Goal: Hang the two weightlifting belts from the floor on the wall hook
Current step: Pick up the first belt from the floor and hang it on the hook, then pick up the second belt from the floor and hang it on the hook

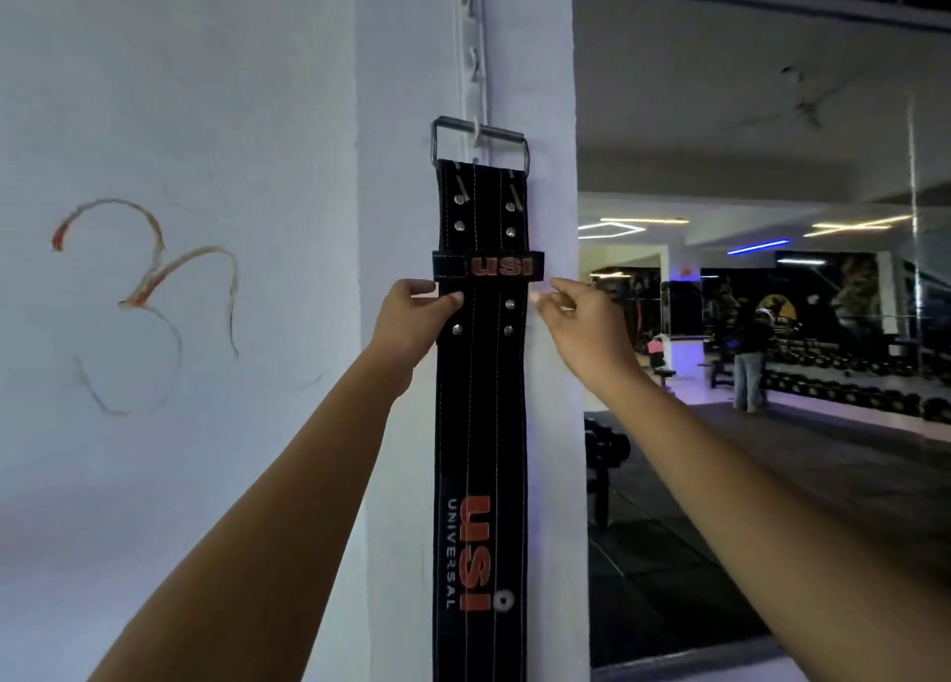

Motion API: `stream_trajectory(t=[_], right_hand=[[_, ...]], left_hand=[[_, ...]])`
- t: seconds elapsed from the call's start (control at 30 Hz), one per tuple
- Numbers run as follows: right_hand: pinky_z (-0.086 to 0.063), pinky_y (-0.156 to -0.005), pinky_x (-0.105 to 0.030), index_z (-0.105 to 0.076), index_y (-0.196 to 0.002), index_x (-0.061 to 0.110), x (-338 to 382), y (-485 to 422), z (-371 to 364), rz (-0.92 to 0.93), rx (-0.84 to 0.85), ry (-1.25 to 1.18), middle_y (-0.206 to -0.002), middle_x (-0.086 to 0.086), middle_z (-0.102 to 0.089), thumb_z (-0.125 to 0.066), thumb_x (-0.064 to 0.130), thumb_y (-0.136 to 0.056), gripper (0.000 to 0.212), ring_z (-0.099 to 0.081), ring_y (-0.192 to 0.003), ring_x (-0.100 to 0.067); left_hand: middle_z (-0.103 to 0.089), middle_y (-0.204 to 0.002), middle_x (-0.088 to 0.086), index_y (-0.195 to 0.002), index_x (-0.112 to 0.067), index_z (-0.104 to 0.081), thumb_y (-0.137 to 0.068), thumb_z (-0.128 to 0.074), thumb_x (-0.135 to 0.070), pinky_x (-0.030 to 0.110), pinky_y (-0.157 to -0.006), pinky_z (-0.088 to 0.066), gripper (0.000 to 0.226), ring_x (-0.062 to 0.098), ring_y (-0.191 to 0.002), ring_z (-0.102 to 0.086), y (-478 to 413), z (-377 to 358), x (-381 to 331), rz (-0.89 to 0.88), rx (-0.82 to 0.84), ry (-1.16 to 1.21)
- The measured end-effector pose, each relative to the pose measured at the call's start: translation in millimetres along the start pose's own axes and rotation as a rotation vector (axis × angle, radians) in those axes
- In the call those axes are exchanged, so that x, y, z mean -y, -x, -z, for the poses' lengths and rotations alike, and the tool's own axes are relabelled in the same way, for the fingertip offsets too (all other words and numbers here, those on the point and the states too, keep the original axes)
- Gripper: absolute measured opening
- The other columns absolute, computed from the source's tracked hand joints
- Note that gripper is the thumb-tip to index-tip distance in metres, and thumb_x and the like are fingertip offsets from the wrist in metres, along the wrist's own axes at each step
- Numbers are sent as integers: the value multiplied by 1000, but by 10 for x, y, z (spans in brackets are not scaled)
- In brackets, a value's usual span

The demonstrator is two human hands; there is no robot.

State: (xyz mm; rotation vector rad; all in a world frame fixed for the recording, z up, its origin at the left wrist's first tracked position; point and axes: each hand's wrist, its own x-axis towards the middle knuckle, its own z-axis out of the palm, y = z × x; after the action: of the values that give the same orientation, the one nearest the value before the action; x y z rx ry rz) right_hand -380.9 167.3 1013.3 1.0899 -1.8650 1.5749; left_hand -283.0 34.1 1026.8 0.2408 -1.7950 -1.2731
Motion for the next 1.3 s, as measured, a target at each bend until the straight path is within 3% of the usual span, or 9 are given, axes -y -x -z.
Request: stream_trajectory(t=[0.1, 0.2, 0.33, 0.47, 0.57, 0.77, 1.0, 1.1, 1.3], right_hand=[[-41, -93, -28, -48, -133, 6, -49, 286, 53, -52, 46, 38, -135, -16, -55, -54, 31, -90, 50, -56, -120, -25], [-40, -89, -25, -49, -133, 7, -68, 582, 108, -83, 93, 52, -136, -14, -54, -56, 29, -90, 49, -57, -118, -24], [-37, -93, -22, -49, -132, 7, -69, 1027, 161, -105, 197, 51, -136, -13, -55, -58, 25, -89, 48, -54, -123, -23], [-43, -98, -27, -52, -130, 9, -94, 1544, 205, -91, 311, 66, -132, -10, -59, -61, 25, -87, 47, -57, -118, -23], [-41, -83, -7, -54, -128, 8, -105, 2006, 217, -114, 442, 8, -125, -4, -60, -60, 19, -88, 42, -62, -102, -16], [-42, -98, -32, -52, -129, 12, -153, 3136, 121, -95, 784, 62, -133, -11, -56, -60, 26, -87, 44, -52, -121, -25], [-43, -98, -37, -49, -129, 11, -6, 4583, -387, -137, 1165, 57, -135, -13, -54, -59, 27, -87, 46, -52, -123, -29], [-41, -97, -33, -54, -125, 7, 85, 5193, -749, -168, 1289, 53, -131, -14, -58, -62, 23, -84, 45, -53, -121, -29], [-43, -80, -29, -57, -122, 8, 56, 6381, -1579, -350, 1485, 99, -124, -15, -62, -63, 20, -83, 41, -59, -104, -27]], left_hand=[[-58, -123, 8, -128, -9, -43, -85, -63, -15, 18, -62, -40, 48, 10, -82, -57, 309, -1, 97, 20, 30, -67], [-51, -135, 9, -131, -13, -41, -83, -66, -15, 19, -72, -43, 54, 18, -103, -56, 679, 7, 195, 34, 63, -173], [-48, -139, 5, -133, -18, -39, -84, -66, -22, 27, -82, -43, 56, 16, -106, -50, 1244, 58, 319, 36, 76, -334], [-50, -138, 4, -132, -18, -40, -83, -65, -32, 46, -102, -43, 57, 26, -119, -51, 1889, 136, 481, 102, 20, -518], [-53, -135, 5, -130, -19, -42, -85, -62, -33, 49, -102, -41, 51, 27, -119, -53, 2455, 209, 607, 191, -34, -595], [-66, -115, -2, -112, -17, -58, -84, -60, -32, 43, -98, -44, 32, 23, -107, -60, 3743, 457, 937, 422, -132, -668], [-67, -113, 0, -110, -16, -61, -83, -59, -30, 38, -93, -48, 31, 22, -103, -62, 5158, 1083, 1388, 744, -230, -705], [-67, -114, 2, -112, -15, -60, -83, -58, -29, 38, -94, -47, 32, 24, -106, -61, 5689, 1472, 1664, 897, -267, -696], [-68, -109, 8, -109, -12, -61, -83, -59, -27, 37, -92, -48, 30, 27, -104, -61, 6604, 2228, 2485, 1193, -329, -586]])
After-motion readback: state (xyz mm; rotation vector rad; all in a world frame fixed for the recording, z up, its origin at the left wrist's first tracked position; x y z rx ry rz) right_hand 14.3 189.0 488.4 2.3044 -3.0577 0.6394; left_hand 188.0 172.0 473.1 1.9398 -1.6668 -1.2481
